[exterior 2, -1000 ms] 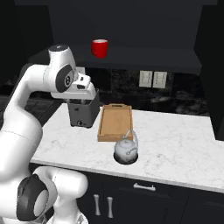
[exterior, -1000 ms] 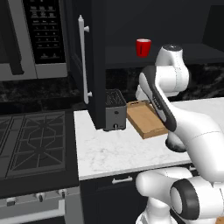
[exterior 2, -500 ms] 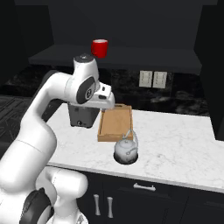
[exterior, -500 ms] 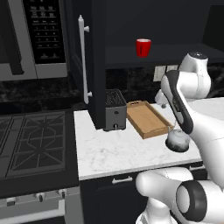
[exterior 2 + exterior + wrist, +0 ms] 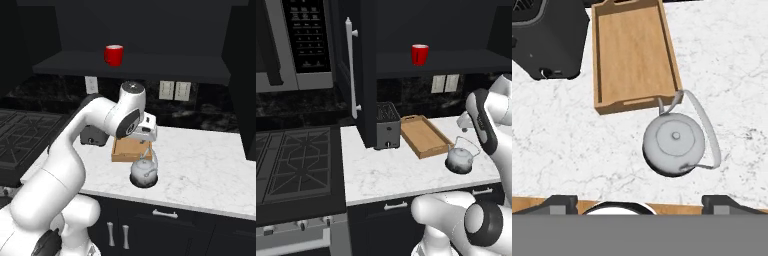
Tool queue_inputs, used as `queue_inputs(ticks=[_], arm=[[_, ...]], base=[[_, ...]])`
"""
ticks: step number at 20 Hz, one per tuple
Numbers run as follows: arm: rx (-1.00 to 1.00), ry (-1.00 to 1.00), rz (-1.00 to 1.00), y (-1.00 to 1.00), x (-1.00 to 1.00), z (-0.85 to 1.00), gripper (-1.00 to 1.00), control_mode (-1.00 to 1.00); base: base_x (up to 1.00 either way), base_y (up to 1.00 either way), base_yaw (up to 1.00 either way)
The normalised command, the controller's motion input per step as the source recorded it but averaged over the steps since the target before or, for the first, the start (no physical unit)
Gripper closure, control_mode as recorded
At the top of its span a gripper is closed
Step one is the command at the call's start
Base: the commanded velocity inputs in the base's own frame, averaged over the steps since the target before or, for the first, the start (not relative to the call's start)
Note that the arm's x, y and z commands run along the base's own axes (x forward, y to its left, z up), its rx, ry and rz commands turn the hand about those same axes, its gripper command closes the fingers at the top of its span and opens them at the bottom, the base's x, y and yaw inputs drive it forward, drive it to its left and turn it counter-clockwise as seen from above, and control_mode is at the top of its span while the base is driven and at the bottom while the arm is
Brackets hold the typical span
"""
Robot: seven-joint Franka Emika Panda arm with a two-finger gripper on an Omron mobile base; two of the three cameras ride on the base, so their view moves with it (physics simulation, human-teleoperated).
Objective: Pick the kettle from the counter and place it on the tray. Then pick the mug from the cabinet and place it on the tray. Then close the cabinet doors.
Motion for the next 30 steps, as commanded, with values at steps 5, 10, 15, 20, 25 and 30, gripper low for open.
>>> queue_inputs(ticks=[5,10,15,20,25,30], arm=[[0.05,0.00,0.00,-0.49,-0.06,-0.17,-1.00,-1.00],[0.00,0.00,0.00,-0.18,-0.01,-0.29,-1.00,-1.00],[0.00,0.03,0.02,-0.09,0.13,-0.43,-1.00,-1.00],[0.01,0.00,0.03,-0.16,0.35,-0.30,-1.00,-1.00],[0.02,0.01,0.02,-0.12,0.28,-0.18,-1.00,-1.00],[0.04,0.00,0.06,-0.08,0.06,-0.08,-1.00,-1.00]], base=[[0.00,0.00,0.00],[0.00,0.00,0.00],[0.00,0.00,0.00],[0.00,0.00,0.00],[0.00,0.00,0.00],[0.00,0.00,0.00]])
